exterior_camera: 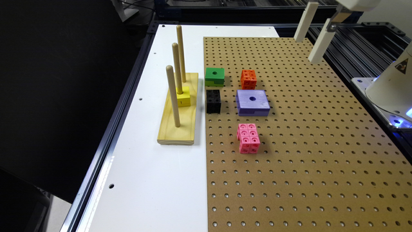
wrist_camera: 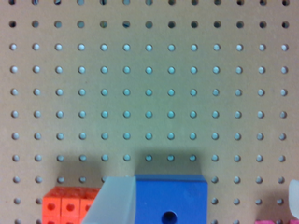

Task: Pick up pink block.

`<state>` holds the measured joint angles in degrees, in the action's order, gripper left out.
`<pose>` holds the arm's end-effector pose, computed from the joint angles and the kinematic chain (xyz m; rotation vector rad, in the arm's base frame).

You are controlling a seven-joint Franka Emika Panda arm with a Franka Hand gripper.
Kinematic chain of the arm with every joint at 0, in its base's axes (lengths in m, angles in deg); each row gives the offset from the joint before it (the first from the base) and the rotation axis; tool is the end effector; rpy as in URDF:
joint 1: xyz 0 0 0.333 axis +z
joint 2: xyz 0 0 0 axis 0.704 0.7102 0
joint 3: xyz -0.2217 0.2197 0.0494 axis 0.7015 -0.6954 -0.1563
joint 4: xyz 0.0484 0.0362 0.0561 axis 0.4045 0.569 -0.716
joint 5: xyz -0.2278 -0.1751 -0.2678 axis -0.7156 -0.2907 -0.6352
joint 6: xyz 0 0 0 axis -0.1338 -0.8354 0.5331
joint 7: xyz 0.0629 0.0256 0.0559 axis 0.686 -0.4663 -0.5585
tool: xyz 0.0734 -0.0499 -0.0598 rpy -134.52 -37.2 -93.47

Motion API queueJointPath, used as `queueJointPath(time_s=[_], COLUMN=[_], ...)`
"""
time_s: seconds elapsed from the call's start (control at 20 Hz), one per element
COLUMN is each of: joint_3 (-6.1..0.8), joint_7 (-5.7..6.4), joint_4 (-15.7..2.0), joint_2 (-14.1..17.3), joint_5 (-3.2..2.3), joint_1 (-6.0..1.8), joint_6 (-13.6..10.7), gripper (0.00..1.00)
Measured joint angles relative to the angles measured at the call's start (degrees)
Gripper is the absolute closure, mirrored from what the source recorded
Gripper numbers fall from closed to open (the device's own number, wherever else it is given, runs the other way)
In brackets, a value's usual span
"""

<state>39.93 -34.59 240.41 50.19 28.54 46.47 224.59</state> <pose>0.3435 0.0464 0.3534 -2.8894 1.1688 -0.0846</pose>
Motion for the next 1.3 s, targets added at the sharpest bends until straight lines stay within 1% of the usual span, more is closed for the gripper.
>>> queueJointPath(time_s=[0.15, 0.25, 0.4, 0.5, 0.55, 0.7, 0.8, 0.9, 1.0, 1.25, 1.3], joint_3=[-0.60, -1.14, -2.26, -3.31, -4.06, -6.07, -7.08, -7.88, -8.41, -8.89, -9.08], joint_7=[0.70, 1.22, 2.34, 3.25, 3.97, 5.61, 6.61, 7.41, 7.92, 8.45, 8.66], joint_4=[-2.42, -3.96, -5.70, -6.77, -7.39, -9.02, -10.09, -11.14, -12.10, -14.52, -15.13], joint_2=[2.99, 4.83, 6.86, 7.96, 8.58, 10.21, 11.28, 12.34, 13.38, 15.80, 16.41], joint_5=[0.00, 0.01, 0.06, 0.32, 0.48, 0.98, 1.06, 1.08, 1.08, 1.08, 1.08], joint_1=[0.01, 0.02, 0.05, 0.14, 0.21, 0.22, 0.20, 0.19, 0.19, 0.17, 0.17], joint_6=[0.18, 0.18, 0.18, 0.18, 0.18, 0.18, 0.18, 0.18, 0.19, 0.19, 0.19], gripper=[0.00, 0.00, 0.00, 0.00, 0.00, 0.00, 0.00, 0.00, 0.00, 0.00, 0.00])
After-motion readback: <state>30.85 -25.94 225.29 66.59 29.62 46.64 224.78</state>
